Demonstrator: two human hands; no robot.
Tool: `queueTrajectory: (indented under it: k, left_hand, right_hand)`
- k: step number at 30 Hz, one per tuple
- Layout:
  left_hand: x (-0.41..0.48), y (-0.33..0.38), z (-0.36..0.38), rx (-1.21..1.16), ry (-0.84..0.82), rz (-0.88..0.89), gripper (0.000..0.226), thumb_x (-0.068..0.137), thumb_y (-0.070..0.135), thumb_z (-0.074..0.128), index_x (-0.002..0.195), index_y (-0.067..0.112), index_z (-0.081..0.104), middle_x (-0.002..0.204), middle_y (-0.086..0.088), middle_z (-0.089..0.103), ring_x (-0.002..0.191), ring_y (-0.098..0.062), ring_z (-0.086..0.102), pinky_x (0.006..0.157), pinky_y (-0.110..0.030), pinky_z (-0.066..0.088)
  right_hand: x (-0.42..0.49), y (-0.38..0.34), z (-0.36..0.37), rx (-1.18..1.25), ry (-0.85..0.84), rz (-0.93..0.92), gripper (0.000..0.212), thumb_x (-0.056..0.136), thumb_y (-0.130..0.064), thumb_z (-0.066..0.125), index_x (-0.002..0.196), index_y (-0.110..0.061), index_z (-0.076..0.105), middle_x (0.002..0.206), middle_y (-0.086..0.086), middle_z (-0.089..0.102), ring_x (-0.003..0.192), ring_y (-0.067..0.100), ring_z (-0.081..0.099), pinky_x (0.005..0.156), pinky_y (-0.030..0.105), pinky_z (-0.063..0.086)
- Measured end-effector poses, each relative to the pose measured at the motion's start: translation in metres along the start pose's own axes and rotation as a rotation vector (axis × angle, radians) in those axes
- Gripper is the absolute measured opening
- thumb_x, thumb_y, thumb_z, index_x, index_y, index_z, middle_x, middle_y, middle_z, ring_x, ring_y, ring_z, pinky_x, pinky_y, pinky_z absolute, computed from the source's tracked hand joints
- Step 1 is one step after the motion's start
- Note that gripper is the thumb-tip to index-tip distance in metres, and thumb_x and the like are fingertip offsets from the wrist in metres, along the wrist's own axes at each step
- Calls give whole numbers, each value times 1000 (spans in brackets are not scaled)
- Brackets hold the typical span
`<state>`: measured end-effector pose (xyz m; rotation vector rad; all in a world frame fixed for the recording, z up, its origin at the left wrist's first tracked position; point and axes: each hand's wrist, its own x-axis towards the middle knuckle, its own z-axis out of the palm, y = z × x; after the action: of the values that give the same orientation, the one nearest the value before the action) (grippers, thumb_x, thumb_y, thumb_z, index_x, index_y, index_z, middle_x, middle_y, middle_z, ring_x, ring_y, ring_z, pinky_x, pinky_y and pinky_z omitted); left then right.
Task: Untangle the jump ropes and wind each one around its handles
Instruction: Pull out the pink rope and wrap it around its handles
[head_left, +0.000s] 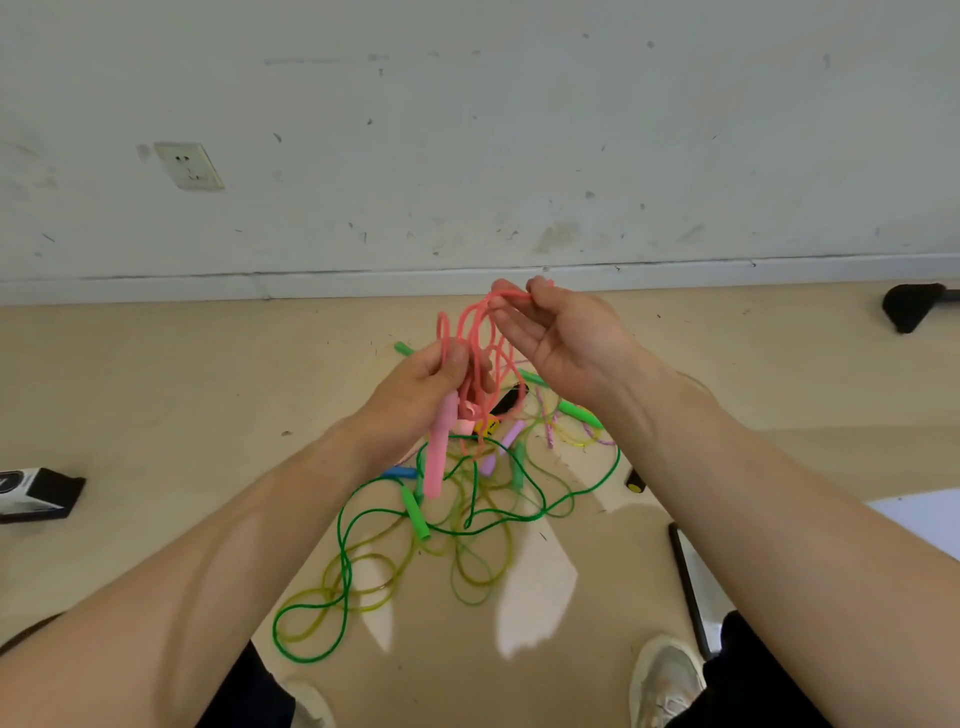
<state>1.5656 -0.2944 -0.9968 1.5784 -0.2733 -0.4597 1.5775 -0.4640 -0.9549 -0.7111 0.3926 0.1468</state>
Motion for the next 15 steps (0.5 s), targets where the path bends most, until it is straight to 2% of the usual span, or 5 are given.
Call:
queueTrajectory:
  k: [3,7,11,13,15]
  left_hand:
    - [-3,1,6,178,-42,24,17,106,12,42,104,3,57,85,2,63,74,-8,57,69,-18,49]
    - [1,1,0,294,98,-15,20,106,15,43,101,4,59,77,6,65,69,-10,57,63,-23,48]
    - [7,17,-9,-136,270,-123,26,106,21,43,85,14,57,67,3,63,54,-11,53,45,-21,42]
    - [10,26,-17,-397,276,-118,24,106,22,43,87,14,56,73,-1,61,51,-10,52,42,-20,41]
    - [11,32,-25,-600,249,-137,26,106,24,41,86,15,56,74,1,59,52,-9,50,42,-20,39]
  right_hand:
    - [0,-1,0,67,18,-24,19,105,-2,42,88,-2,51,73,19,72,63,27,73,59,32,62]
    - [0,-2,-2,90,25,-54,19,105,-7,44,92,2,54,77,19,73,70,28,75,66,33,63]
    - [1,-3,-7,-217,76,-47,29,104,-24,44,106,-2,63,91,12,76,78,26,73,64,33,60]
    - [1,4,-14,-516,176,-66,23,98,-15,44,91,-8,65,72,4,71,62,20,62,52,24,52]
    - [3,19,-23,-795,171,-31,23,89,-3,43,86,-9,65,70,4,64,58,18,55,54,24,47]
